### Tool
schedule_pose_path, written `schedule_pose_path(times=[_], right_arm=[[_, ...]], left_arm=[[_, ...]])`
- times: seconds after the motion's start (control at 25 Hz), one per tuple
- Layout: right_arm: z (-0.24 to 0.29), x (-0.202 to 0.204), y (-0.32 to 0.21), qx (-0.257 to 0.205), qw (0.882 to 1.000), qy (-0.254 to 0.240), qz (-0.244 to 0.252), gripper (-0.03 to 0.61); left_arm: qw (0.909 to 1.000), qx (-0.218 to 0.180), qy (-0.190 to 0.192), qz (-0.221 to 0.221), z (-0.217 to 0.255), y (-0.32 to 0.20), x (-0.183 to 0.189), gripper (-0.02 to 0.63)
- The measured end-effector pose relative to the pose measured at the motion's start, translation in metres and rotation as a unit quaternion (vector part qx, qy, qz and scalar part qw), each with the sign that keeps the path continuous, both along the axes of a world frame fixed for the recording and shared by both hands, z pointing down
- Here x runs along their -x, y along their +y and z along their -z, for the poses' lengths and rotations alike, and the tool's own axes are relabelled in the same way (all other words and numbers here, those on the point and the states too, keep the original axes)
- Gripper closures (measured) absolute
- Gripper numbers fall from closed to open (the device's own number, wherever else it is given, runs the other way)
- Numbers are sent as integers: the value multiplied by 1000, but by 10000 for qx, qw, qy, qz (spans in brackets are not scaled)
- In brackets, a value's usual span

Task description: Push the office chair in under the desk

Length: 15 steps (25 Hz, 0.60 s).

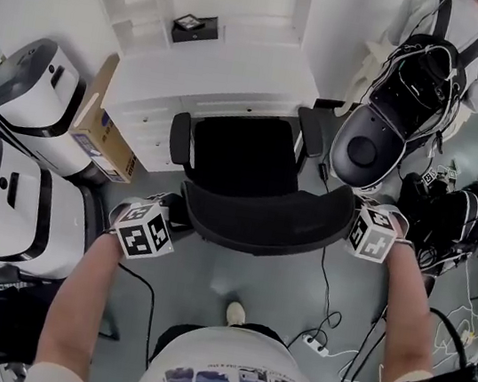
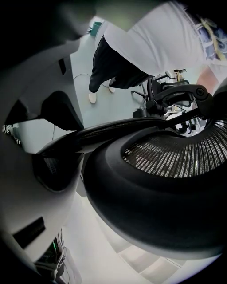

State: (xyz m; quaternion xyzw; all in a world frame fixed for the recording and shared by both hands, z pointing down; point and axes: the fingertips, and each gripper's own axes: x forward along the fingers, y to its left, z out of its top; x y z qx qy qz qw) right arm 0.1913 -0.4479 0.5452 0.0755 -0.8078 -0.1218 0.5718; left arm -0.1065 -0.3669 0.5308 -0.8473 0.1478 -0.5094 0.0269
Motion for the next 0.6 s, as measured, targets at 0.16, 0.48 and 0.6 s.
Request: schedule_pose_path(times=[0.16,0.48,0.6], right_arm=[[0,-3,-12,5,10000,-23,26,405],[3,3,-17,102,9997,-150,131,402],[3,3,-17,138,9995,-215,163,397]], left_arm=[[10000,25,16,7,0,-10,-4,462],[9999,125,11,-8,3,-19,3,462],[9999,140,36,-24,3,-20,3,460]])
